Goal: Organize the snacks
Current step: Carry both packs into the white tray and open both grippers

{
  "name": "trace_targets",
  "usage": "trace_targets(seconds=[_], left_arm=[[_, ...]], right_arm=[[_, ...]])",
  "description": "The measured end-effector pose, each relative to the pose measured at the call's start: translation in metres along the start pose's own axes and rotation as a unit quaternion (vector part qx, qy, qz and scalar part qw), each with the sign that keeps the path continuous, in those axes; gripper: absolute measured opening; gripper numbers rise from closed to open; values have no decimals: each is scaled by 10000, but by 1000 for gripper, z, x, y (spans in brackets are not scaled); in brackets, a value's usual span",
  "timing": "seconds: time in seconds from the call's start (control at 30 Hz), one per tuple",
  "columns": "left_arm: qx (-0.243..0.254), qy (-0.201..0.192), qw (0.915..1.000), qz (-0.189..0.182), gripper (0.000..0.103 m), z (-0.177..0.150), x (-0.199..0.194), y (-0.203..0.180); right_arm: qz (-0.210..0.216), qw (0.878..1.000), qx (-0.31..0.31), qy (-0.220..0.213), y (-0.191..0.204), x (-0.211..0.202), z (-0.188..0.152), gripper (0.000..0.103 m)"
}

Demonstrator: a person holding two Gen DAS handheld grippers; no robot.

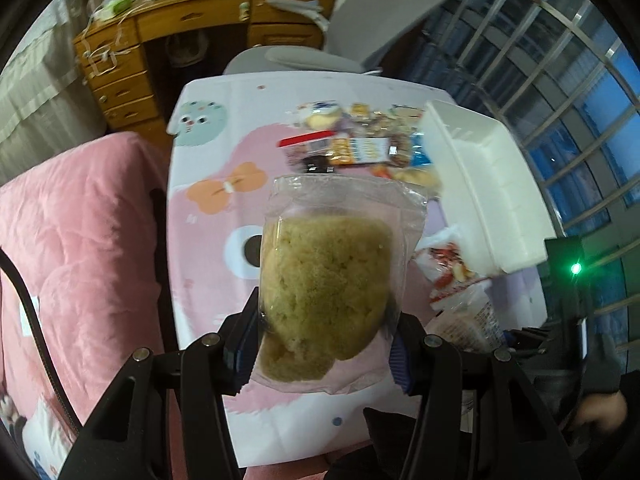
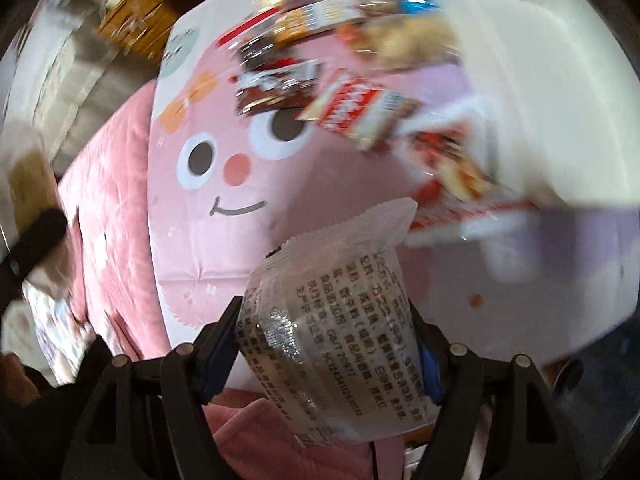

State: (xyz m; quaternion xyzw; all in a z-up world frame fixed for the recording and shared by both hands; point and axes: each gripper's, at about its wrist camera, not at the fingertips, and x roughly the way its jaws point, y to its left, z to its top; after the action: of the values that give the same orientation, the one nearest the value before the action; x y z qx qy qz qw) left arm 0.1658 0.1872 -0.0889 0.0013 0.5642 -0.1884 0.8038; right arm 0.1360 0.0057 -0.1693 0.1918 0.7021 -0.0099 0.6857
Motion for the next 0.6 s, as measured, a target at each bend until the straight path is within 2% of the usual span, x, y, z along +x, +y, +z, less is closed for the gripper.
trace_targets(seconds=[0.13, 0.3, 0.43, 0.6], left_arm=[[230, -159, 9995, -139, 52, -1, -6, -22], [529, -392, 9972, -367, 52, 2, -10, -66], [740, -681, 9947, -217, 53, 10, -14, -110], [864, -896, 9921, -154, 53, 19, -8, -163]], right_arm=[[110, 9988, 446, -179, -22, -16, -23, 74], [353, 9952, 807, -422, -57, -44, -28, 74], [419, 9940, 823, -579, -83, -70, -22, 74], [382, 9951, 537, -738, -112, -99, -8, 75]])
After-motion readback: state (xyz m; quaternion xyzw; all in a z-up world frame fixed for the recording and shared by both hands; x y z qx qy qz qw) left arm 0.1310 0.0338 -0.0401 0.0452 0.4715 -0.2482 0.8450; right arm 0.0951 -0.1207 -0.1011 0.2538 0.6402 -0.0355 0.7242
